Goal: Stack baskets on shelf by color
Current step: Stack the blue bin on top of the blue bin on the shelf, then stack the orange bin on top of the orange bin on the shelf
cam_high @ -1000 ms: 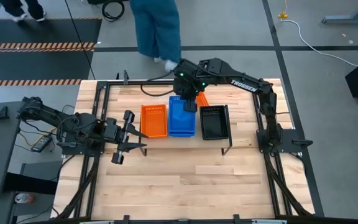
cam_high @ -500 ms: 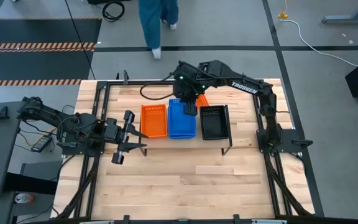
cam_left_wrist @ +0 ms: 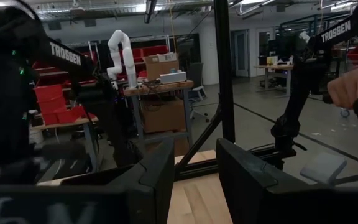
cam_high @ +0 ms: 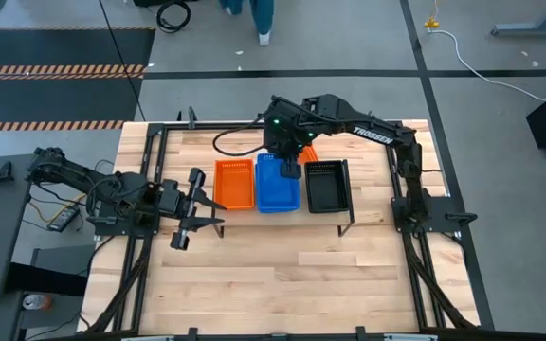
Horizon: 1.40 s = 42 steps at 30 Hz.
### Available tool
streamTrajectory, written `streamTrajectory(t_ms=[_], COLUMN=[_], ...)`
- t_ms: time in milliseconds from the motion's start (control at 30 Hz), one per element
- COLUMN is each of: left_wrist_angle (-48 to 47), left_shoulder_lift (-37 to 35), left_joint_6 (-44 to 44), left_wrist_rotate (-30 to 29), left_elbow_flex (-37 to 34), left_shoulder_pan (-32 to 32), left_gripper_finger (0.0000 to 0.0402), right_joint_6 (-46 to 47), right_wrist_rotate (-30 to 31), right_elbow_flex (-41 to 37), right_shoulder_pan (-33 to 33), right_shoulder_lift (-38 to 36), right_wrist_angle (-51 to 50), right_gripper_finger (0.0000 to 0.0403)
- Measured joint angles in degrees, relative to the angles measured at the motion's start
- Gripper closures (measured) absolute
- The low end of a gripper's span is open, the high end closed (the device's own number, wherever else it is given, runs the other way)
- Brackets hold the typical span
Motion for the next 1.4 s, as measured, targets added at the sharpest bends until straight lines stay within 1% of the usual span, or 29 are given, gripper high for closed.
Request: streamTrajectory(t_ms=[67,100,233,367,467,567,667,733,800,867,1000,1067,1167,1233,1333,1400], left_wrist_angle=[0.00,0.00,-0.04,-0.35,-0.35,-0.39,-0.41,-0.33,-0.34,-0.27,-0.05,-0.05,0.02,-0.07,-0.30,-0.54], left_shoulder_lift=[0.00,0.00,0.00,0.00,0.00,0.00,0.00,0.00,0.00,0.00,0.00,0.00,0.02,0.02,0.02,0.08], left_joint_6=[-0.02,-0.10,-0.46,-0.46,-0.45,-0.44,-0.44,-0.44,-0.43,-0.44,-0.46,-0.44,-0.42,-0.42,-0.39,-0.42], left_wrist_rotate=[0.00,0.00,0.00,0.00,0.00,0.00,0.00,-0.09,-0.78,-1.43,-2.36,-2.38,-2.36,-2.34,-2.38,-2.38], left_elbow_flex=[0.00,0.00,0.00,0.00,0.00,0.00,0.00,0.00,0.00,0.00,0.00,0.00,0.00,-0.02,-0.02,-0.02], left_shoulder_pan=[-0.02,-0.02,-0.02,-0.02,-0.02,-0.02,-0.01,0.00,-0.02,-0.01,-0.02,0.00,0.15,0.69,1.78,2.68], left_gripper_finger=[0.0276,0.0276,0.0276,0.0276,0.0276,0.0276,0.0276,0.0276,0.0276,0.0276,0.0276,0.0276,0.0276,0.0276,0.0276,0.0276], right_joint_6=[0.91,1.13,1.55,1.72,1.71,0.54,-0.89,-1.55,-1.88,-1.51,1.11,3.76,10.64,14.75,17.76,18.12], right_wrist_rotate=[0.02,0.10,1.23,2.16,2.94,7.19,13.56,17.67,19.96,19.04,14.28,11.76,7.78,4.64,2.69,2.57], right_elbow_flex=[-1.99,-2.66,-5.41,-5.30,-4.63,-1.91,1.92,0.85,0.22,0.21,0.07,-0.38,-1.87,-3.73,-8.79,-13.02], right_shoulder_pan=[-0.32,-0.38,-0.55,-0.60,-0.52,-0.05,0.39,0.10,-1.18,-3.82,-10.51,-14.11,-19.91,-23.53,-27.05,-27.91], right_shoulder_lift=[0.02,0.11,0.11,0.01,-0.12,-0.51,-0.70,-2.32,-3.43,-3.76,-2.75,-2.05,-0.99,-0.16,0.24,0.36], right_wrist_angle=[1.82,2.25,3.85,3.47,2.62,0.00,-2.86,-1.50,0.62,0.78,0.22,-0.01,0.36,0.95,1.60,3.50], right_gripper_finger=[0.0383,0.0374,0.0309,0.0248,0.0214,0.0193,0.0186,0.0187,0.0192,0.0200,0.0215,0.0221,0.0226,0.0226,0.0224,0.0220])
